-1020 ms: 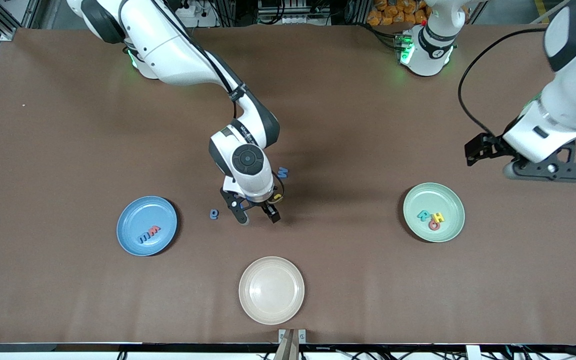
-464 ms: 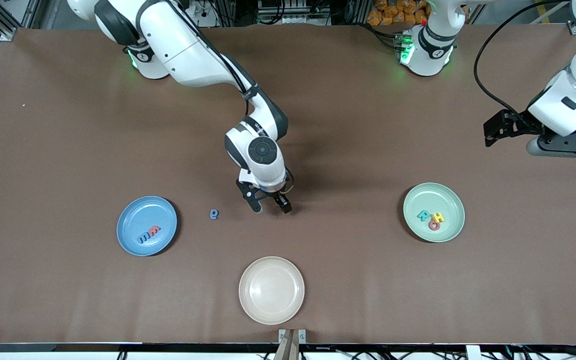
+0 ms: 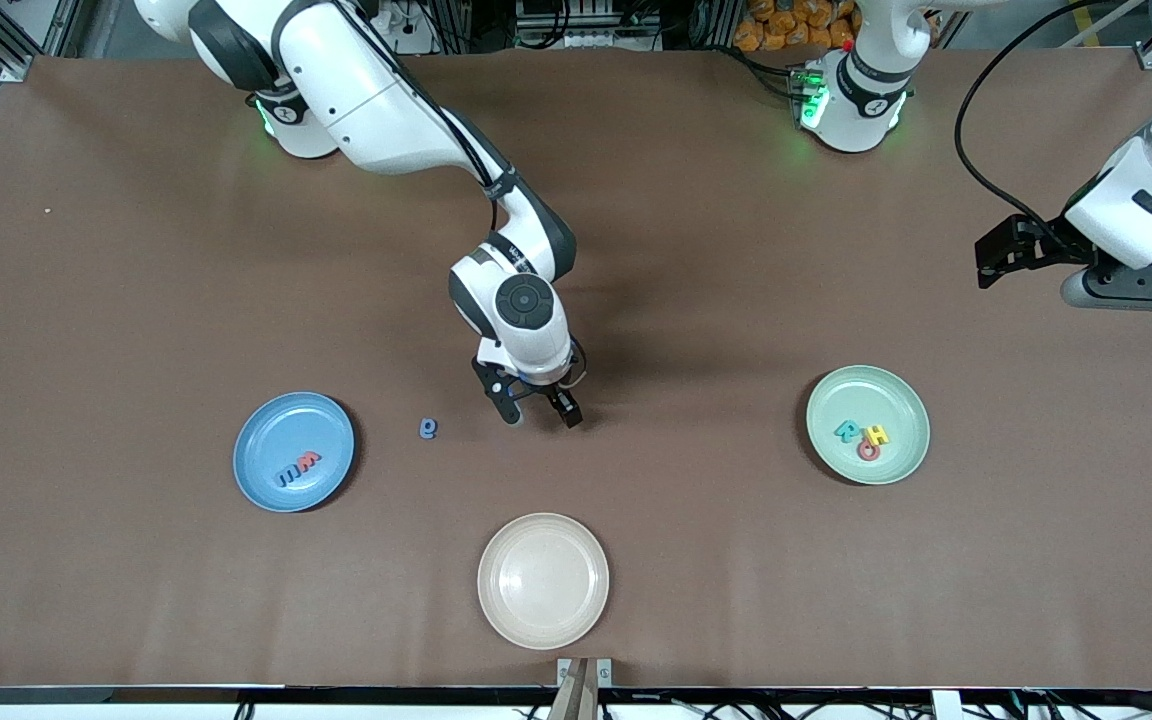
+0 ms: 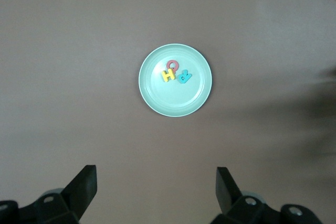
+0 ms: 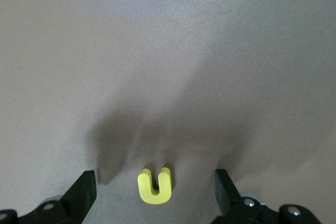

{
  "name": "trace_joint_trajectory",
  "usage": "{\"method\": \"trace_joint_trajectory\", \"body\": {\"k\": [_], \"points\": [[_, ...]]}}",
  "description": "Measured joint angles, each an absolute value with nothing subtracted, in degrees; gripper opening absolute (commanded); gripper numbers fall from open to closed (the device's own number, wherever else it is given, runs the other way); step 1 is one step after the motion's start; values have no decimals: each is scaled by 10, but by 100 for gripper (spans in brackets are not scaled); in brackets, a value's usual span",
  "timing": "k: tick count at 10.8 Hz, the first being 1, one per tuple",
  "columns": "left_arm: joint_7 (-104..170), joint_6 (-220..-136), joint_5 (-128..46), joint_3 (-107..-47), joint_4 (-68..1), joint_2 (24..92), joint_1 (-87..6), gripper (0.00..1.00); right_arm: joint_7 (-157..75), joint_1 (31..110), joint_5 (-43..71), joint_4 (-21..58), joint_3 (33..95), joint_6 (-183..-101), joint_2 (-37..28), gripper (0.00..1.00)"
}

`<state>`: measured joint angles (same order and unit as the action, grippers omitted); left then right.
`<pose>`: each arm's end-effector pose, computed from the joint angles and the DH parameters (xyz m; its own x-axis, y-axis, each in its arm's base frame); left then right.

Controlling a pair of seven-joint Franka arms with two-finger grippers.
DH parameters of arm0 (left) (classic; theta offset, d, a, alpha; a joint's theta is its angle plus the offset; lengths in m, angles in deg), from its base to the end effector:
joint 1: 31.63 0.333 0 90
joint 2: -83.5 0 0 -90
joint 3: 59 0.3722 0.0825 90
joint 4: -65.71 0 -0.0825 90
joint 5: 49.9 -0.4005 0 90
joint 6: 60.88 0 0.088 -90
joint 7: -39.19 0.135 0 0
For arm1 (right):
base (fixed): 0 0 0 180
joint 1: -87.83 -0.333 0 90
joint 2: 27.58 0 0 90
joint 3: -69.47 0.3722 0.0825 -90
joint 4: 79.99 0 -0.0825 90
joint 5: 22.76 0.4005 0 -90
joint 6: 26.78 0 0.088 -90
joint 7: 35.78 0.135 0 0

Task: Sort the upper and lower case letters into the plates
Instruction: 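Lower the right gripper and grasp the yellow u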

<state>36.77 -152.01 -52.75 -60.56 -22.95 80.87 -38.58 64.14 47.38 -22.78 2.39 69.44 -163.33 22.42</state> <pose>0.5839 -0.0803 0.6394 0.9942 -0.1071 -0.0007 -0.1070 -0.9931 -0.0485 0.5993 0.5105 0.1718 0.5083 -0.8611 -0.0119 -0.8594 -0.5062 -0.0717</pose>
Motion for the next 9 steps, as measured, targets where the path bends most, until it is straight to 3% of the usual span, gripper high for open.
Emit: {"method": "trace_joint_trajectory", "body": {"k": [9], "points": [[368,-1518,-519,-597,-232,809,-388,100,645,467,-227,24,695,-1625,224,100]]}}
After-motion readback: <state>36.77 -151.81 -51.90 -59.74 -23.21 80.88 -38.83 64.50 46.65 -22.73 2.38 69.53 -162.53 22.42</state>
